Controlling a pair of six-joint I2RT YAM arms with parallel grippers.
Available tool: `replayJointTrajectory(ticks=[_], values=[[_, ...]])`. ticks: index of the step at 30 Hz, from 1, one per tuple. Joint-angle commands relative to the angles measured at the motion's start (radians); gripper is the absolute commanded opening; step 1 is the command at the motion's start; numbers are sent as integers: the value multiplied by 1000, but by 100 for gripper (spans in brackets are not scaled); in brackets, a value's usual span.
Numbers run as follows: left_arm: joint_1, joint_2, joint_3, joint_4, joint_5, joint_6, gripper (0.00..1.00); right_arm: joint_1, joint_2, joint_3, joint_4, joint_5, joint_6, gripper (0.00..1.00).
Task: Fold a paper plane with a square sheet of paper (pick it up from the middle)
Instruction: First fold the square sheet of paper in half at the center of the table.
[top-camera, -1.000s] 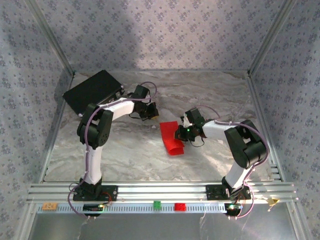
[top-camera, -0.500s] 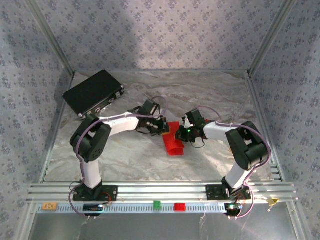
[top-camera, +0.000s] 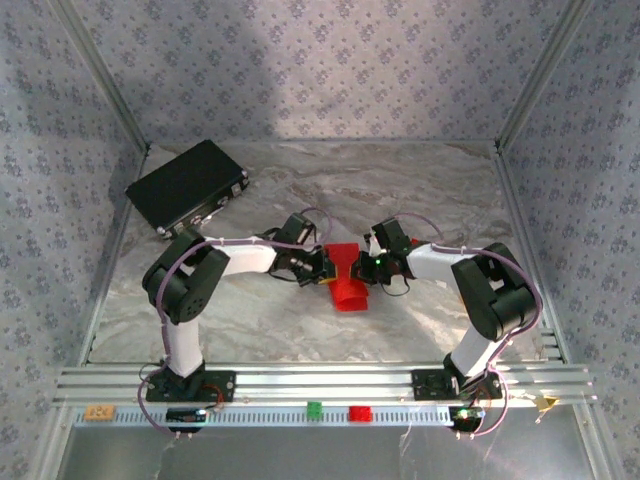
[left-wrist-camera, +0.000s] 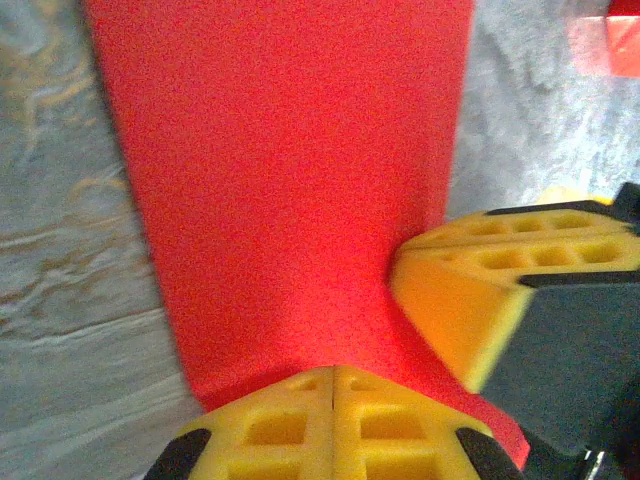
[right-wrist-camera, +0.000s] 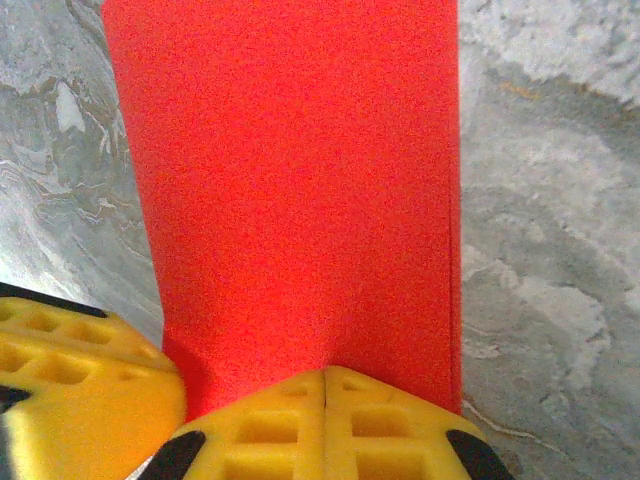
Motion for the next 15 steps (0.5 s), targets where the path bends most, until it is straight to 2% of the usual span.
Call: replayJointTrajectory(ticks=[1, 7, 15], values=[[-6, 32, -37, 9, -5, 24, 0, 3, 12, -30, -79, 64, 9, 0], [-7, 13, -79, -28, -87, 73, 0, 0, 8, -36, -85, 68, 5, 0], [-7, -81, -22, -9, -44, 19, 0, -8, -3, -38, -96, 74, -2, 0]])
